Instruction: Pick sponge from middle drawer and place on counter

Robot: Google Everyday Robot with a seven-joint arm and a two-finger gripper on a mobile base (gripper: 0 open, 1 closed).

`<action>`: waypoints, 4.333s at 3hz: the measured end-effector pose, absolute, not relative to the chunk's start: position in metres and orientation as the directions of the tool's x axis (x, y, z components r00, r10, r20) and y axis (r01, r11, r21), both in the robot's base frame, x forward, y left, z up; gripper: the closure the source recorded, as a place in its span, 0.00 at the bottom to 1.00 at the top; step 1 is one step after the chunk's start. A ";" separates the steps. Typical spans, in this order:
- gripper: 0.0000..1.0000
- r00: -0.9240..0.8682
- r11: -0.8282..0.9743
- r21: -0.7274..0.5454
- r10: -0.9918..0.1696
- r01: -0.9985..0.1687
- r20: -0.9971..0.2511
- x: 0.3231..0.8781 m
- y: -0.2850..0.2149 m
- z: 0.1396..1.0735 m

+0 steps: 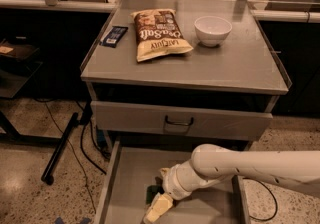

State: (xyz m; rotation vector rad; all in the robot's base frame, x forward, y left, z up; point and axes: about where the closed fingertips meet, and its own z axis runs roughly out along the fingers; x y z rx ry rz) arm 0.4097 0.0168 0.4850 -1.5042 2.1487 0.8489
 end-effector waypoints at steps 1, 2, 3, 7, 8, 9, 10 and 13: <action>0.00 -0.351 0.292 0.197 -0.721 -0.936 -0.598 0.448 0.006 0.419; 0.00 -0.349 0.291 0.196 -0.724 -0.937 -0.595 0.447 0.005 0.416; 0.00 -0.336 0.278 0.191 -0.732 -0.941 -0.593 0.441 0.006 0.413; 0.43 -0.332 0.246 0.224 -0.748 -0.943 -0.575 0.433 0.007 0.353; 0.66 -0.332 0.246 0.225 -0.748 -0.943 -0.575 0.433 0.007 0.353; 0.90 -0.332 0.246 0.225 -0.748 -0.943 -0.575 0.433 0.007 0.353; 1.00 -0.332 0.245 0.225 -0.748 -0.943 -0.575 0.433 0.007 0.353; 1.00 -0.400 0.304 0.261 -0.700 -0.916 -0.591 0.434 -0.022 0.432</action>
Offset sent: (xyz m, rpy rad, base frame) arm 0.0632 -0.0258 -0.1031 -0.0937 -0.0833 -0.0655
